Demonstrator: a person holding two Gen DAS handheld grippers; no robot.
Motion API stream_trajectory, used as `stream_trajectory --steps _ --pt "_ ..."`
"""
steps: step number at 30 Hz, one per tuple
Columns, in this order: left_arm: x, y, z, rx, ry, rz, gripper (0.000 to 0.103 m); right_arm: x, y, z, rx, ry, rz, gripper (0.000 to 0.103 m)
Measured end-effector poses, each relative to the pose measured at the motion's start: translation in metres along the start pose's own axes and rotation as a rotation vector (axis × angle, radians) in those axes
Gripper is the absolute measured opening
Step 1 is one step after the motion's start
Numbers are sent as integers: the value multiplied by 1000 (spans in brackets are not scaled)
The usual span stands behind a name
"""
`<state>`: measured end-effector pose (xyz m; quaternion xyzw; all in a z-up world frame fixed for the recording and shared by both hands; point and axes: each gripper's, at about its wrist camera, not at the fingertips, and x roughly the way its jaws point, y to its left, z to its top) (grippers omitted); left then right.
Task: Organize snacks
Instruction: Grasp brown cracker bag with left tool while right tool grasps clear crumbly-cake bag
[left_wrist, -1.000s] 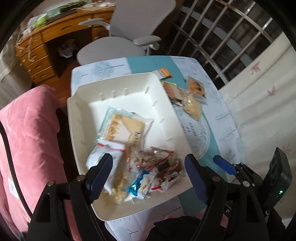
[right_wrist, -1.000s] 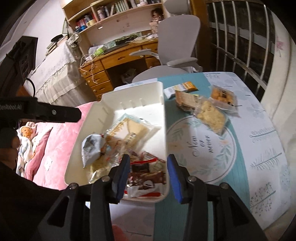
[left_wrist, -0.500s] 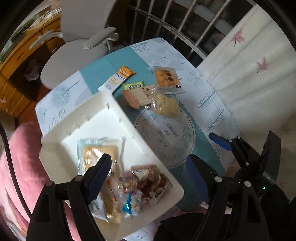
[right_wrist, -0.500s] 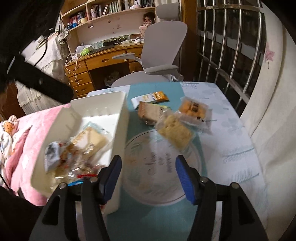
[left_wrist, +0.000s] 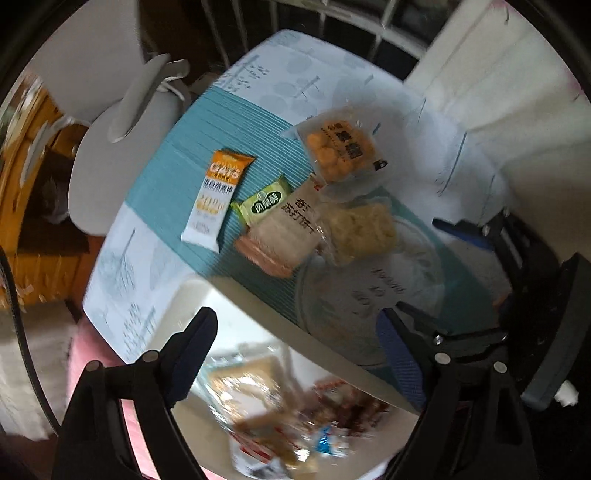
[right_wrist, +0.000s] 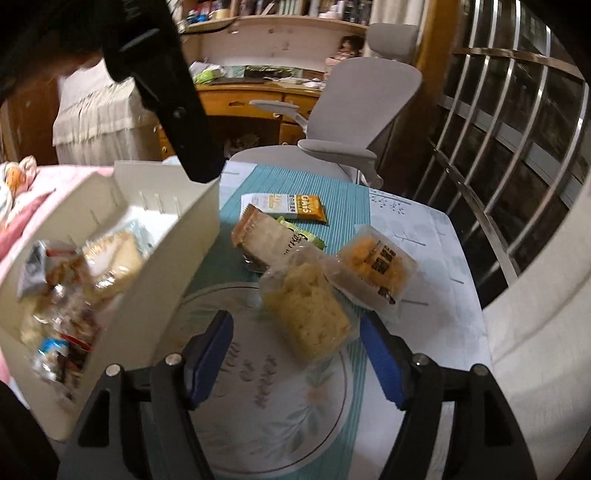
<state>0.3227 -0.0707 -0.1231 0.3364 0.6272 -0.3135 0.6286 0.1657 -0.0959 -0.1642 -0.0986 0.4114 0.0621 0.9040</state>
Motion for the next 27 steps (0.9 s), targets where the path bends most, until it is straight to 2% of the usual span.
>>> stream_trajectory --steps 11,21,25,27 --pt "72 -9 50 151 156 92 89 58 -14 -7 -53 60 40 71" --pt "115 1 70 151 232 78 89 85 -18 -12 -102 85 87 71" --pt "126 10 74 126 252 81 89 87 -21 -16 -106 104 79 57" --pt "131 12 73 126 265 76 89 84 -21 -20 -128 117 80 55"
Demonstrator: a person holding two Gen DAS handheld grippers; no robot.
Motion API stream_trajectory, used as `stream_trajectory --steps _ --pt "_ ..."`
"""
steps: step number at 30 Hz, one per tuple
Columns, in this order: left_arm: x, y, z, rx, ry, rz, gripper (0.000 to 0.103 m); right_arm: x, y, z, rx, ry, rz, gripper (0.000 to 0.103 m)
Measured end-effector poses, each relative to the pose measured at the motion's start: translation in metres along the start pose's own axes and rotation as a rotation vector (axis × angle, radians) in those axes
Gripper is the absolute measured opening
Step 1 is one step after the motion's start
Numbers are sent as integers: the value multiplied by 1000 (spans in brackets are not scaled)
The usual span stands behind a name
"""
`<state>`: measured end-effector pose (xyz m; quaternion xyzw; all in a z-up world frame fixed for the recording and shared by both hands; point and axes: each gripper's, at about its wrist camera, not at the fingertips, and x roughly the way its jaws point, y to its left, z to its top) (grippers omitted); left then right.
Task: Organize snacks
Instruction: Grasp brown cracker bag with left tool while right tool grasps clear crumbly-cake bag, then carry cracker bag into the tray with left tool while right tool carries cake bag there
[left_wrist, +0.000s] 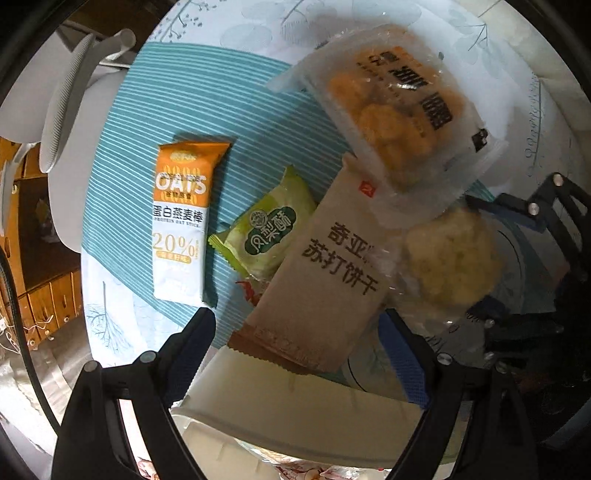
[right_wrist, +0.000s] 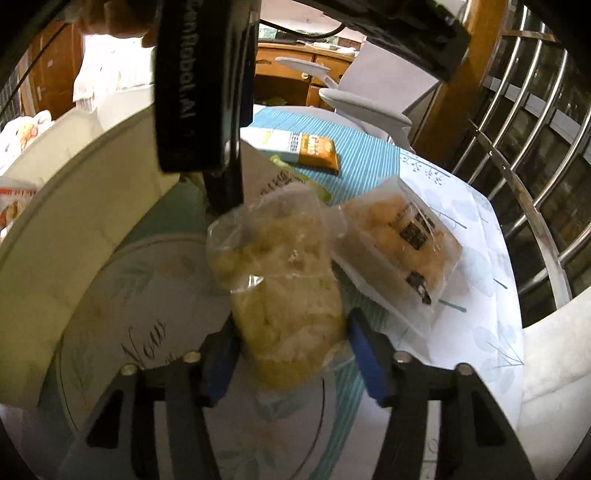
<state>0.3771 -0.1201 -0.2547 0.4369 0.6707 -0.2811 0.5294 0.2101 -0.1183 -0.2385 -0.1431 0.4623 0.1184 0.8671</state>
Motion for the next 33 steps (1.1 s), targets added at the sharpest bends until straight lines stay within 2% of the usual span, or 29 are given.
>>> stream_trajectory --steps 9,15,17,19,28,33 --pt "9 -4 10 25 -1 -7 87 -10 -3 -6 38 67 0 52" --pt "11 -16 19 54 3 23 77 -22 -8 -15 134 119 21 50" --pt "10 -21 20 54 -1 15 68 -27 -6 -19 153 129 26 50" --pt "9 -26 19 46 -4 -8 64 -30 -4 -23 168 140 35 49" --pt "5 -31 6 -13 -31 -32 60 -43 0 -29 243 159 47 47" --pt "-13 -34 -4 -59 -72 -54 55 -53 1 -31 298 162 33 47"
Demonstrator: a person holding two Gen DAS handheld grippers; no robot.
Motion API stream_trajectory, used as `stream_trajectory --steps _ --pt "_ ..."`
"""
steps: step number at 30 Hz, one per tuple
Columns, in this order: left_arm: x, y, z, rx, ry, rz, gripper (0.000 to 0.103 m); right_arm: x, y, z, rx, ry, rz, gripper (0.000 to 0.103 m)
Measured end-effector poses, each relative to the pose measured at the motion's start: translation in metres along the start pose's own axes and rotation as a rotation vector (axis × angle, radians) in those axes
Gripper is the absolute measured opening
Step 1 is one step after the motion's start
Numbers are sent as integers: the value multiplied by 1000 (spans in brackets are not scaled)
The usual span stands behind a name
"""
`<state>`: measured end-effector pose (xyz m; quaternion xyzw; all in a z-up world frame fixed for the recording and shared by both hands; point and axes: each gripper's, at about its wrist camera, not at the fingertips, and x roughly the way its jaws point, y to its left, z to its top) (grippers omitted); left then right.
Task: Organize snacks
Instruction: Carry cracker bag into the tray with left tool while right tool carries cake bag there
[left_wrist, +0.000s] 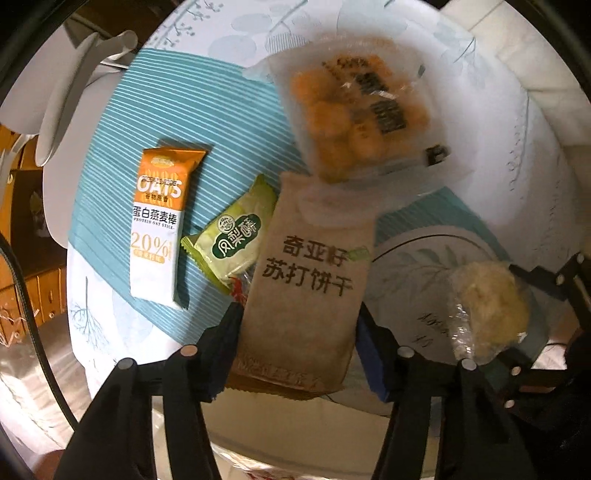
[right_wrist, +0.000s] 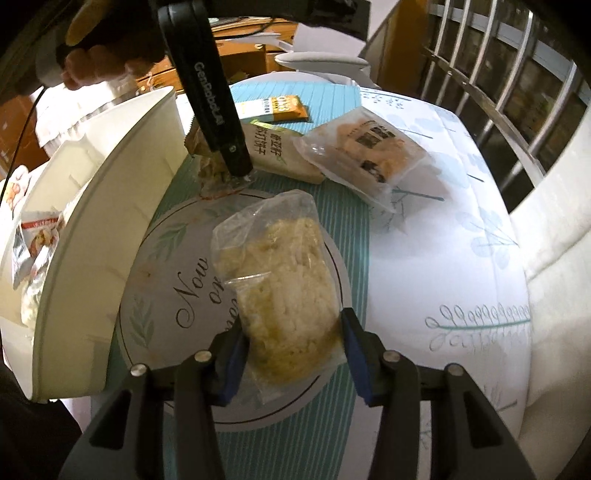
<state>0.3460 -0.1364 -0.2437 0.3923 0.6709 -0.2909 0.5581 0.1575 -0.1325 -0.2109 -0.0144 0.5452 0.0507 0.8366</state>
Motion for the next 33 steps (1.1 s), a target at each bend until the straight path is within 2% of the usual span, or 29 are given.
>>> stream_trajectory --steps 12,20,27,33 --pt "-41 -8 -39 -51 -59 -33 53 -34 7 -12 120 -35 -9 47" --pt "-90 -20 -81 -91 -155 -37 53 -62 29 -23 149 -74 -18 47" --pt "-129 -21 -151 -177 -253 -103 53 -90 57 -25 190 -118 -8 47" --pt "-148 -13 -216 -265 -348 -129 53 -110 85 -21 221 -152 11 47"
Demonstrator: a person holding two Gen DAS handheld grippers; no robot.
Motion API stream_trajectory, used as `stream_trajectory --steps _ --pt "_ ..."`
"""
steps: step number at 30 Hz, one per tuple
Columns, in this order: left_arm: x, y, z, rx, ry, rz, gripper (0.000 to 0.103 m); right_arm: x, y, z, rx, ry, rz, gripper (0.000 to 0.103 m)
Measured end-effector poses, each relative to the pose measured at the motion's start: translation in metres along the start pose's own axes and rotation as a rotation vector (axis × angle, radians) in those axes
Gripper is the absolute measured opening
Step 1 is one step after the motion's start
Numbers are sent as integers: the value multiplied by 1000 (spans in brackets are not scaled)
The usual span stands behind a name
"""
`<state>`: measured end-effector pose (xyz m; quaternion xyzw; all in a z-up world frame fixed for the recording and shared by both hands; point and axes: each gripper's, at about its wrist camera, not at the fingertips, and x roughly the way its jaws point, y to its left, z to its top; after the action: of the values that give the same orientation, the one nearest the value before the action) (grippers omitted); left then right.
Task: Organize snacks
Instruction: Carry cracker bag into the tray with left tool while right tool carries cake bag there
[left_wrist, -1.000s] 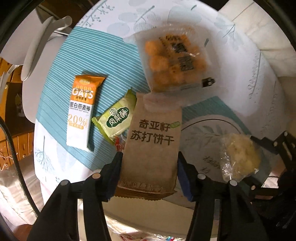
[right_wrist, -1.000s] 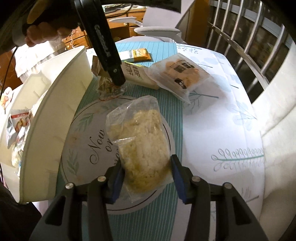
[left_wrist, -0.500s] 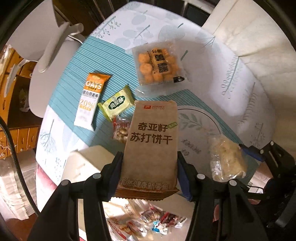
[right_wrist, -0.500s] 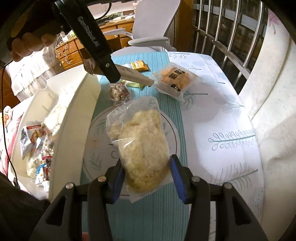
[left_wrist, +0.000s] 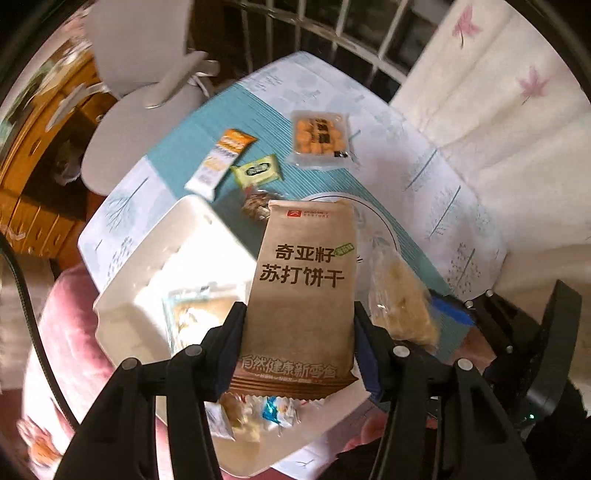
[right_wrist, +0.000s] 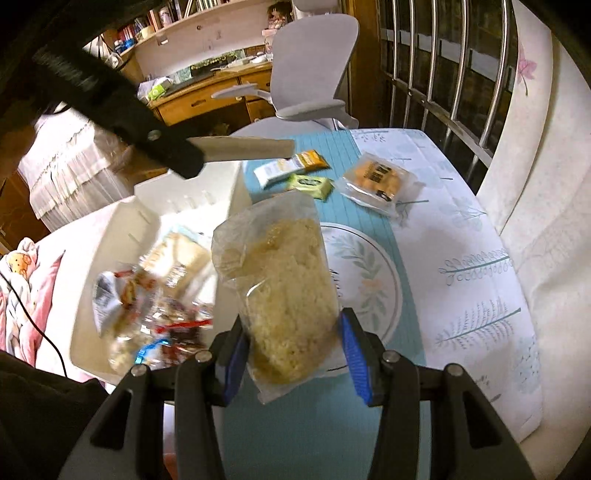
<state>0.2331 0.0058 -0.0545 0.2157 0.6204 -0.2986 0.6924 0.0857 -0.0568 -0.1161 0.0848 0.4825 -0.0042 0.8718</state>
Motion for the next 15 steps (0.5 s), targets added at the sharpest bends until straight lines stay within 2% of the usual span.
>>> stream_trajectory --steps 5,15 --pt "-20 25 -39 -87 -89 -36 53 -9 24 2 33 -9 24 47" --pt "-38 92 -116 -269 -252 -101 53 -8 64 18 117 16 136 47"
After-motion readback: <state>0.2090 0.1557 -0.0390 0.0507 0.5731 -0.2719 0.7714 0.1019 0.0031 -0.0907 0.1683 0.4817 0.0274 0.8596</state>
